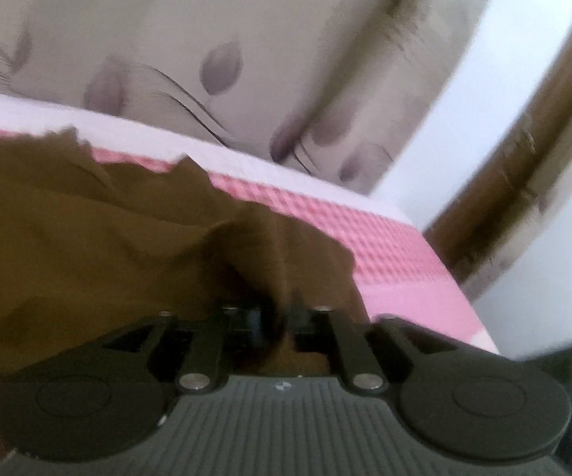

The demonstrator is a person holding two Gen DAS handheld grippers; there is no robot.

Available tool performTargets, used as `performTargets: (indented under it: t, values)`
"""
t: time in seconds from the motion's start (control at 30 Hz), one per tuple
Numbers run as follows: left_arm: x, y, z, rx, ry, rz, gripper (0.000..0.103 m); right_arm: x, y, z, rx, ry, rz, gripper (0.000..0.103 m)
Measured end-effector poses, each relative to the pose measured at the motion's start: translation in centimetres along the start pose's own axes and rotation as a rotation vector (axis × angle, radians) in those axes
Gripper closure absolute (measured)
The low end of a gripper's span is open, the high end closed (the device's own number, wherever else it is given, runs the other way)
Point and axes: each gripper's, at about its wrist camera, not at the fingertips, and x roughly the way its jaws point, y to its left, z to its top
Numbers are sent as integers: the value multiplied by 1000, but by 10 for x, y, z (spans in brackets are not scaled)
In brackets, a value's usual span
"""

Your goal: Fold small clothes

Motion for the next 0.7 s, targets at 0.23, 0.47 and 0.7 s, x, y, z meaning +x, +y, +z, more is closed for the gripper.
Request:
performTargets:
  t: [0.23,0.47,0.7]
  values:
    - [-56,0,-25,68,-178,-5,0,2,-17,12,129,-14,62,45]
    - [-133,46,-30,111,-345,201,0,15,-3,26,94,26,-46,40]
    - [-156,120,-46,-22,-291,339,1,57,14,27,-70,140,-215,80]
